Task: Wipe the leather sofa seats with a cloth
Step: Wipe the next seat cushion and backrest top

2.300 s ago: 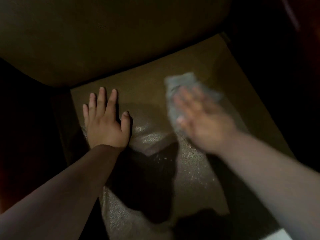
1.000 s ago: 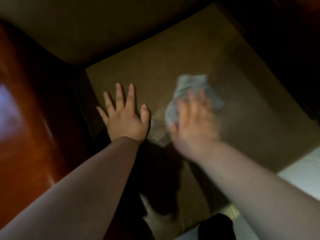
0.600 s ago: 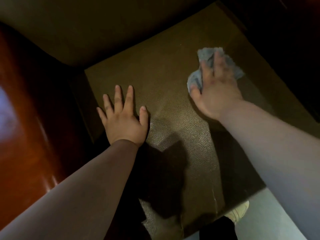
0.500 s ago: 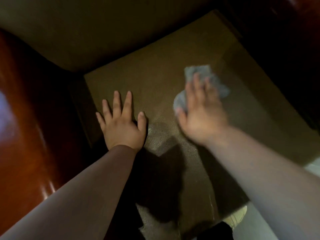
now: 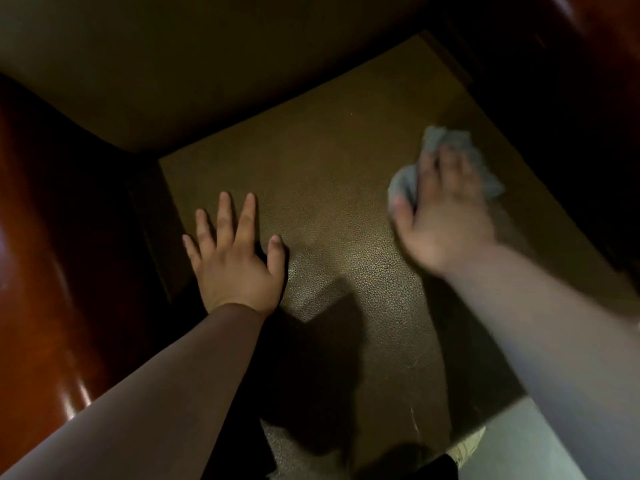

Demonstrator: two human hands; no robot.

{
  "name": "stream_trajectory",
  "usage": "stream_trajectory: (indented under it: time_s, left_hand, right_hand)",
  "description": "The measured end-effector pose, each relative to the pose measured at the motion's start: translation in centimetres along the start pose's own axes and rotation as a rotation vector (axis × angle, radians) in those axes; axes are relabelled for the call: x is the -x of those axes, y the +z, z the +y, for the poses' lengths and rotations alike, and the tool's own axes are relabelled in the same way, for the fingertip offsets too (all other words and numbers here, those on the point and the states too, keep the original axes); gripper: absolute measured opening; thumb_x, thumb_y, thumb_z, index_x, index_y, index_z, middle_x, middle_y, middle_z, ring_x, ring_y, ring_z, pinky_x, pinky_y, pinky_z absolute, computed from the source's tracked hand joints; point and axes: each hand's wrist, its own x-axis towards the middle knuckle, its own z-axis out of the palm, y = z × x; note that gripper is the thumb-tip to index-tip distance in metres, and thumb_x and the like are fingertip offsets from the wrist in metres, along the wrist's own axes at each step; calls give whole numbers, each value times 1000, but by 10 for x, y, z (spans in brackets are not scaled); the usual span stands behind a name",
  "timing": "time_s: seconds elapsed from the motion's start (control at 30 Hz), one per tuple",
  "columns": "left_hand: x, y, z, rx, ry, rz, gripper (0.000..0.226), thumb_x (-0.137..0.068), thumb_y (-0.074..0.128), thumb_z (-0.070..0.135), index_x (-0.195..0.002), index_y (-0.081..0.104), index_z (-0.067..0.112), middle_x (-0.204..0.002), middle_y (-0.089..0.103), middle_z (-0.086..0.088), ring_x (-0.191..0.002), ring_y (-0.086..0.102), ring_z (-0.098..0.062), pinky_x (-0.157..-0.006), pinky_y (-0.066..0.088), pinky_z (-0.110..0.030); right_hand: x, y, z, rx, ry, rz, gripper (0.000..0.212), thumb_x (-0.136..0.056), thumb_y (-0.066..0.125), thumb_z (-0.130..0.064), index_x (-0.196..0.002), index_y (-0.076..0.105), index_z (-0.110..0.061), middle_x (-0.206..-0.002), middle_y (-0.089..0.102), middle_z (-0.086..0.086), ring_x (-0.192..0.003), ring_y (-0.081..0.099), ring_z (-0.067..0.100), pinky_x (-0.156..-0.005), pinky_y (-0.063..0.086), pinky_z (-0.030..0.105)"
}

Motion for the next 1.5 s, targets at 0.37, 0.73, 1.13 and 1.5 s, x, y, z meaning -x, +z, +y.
stream_trajectory:
  time_s: [0.37, 0.73, 1.13, 1.5]
  left_hand:
    - [2, 3, 0, -1, 8, 29, 72, -99, 29, 61, -167, 18, 39, -177, 9, 2, -162, 2, -35, -129, 0, -60]
    - [3, 2, -1, -5, 25, 37, 72, -98, 30, 58, -166, 20, 36, -176, 10, -1, -161, 3, -36, -129, -1, -59]
    - [3, -3, 0, 4, 54, 16, 73, -98, 31, 56, -167, 21, 34, -176, 10, -5, -161, 6, -37, -129, 2, -59]
    - [9, -17, 10, -114, 206, -149, 69, -103, 31, 57, -167, 14, 38, -177, 3, -1, -162, -3, -35, -128, 0, -62]
  right_hand:
    - [-37, -8, 93, -113, 42, -14, 81, -102, 34, -61, -166, 9, -17, -171, 14, 13, -155, 19, 39, -126, 20, 52]
    - [121, 22, 5, -2, -458, -36, 80, -100, 35, -63, -164, 23, -16, -172, 16, 10, -160, 7, 32, -128, 17, 53]
    - [175, 48, -71, -103, -223, 54, 79, -96, 46, -53, -163, 29, -15, -171, 19, 16, -158, 9, 42, -126, 18, 58]
    - [161, 30, 31, -166, 375, 36, 80, -103, 20, -64, -167, 4, -18, -174, -2, 13, -159, -4, 36, -129, 6, 53]
